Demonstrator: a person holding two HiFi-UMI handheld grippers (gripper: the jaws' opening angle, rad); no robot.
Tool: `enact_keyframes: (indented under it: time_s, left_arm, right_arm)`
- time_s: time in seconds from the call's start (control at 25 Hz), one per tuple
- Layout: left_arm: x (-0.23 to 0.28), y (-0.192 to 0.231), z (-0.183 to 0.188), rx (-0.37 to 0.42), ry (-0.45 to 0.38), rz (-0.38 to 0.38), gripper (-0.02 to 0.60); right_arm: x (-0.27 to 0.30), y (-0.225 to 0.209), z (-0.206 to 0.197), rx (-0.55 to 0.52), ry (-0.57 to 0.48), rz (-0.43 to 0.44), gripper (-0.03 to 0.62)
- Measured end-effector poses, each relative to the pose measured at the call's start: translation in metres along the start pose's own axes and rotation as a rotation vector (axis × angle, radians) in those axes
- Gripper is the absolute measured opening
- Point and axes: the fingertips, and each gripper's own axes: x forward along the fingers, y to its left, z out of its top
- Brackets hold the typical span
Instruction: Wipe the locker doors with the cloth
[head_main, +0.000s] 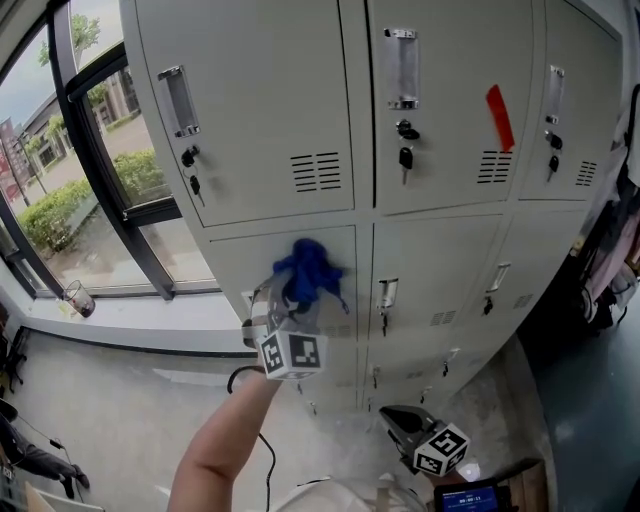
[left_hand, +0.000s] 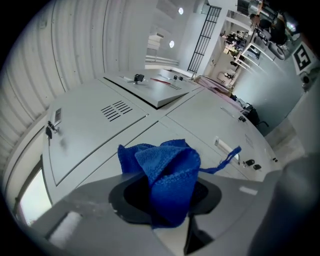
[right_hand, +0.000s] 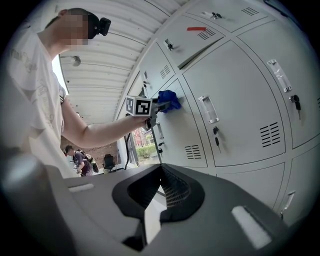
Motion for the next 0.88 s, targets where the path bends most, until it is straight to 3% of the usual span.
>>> enact_keyframes:
  time_s: [0.2,0.88]
  left_arm:
    - [-0.015,0.023,-0.027,-0.032,0.039,0.054,0.154]
    - [-0.051,0.068,-0.099,-0.14,0.14,0.135,0.156]
  right_arm:
    - [0.005,0.002,-0.003,-0.013,0.004,0.02,0.003]
    - [0.017,0.012,-0.008,-0.013,0.032,0.05,0.003]
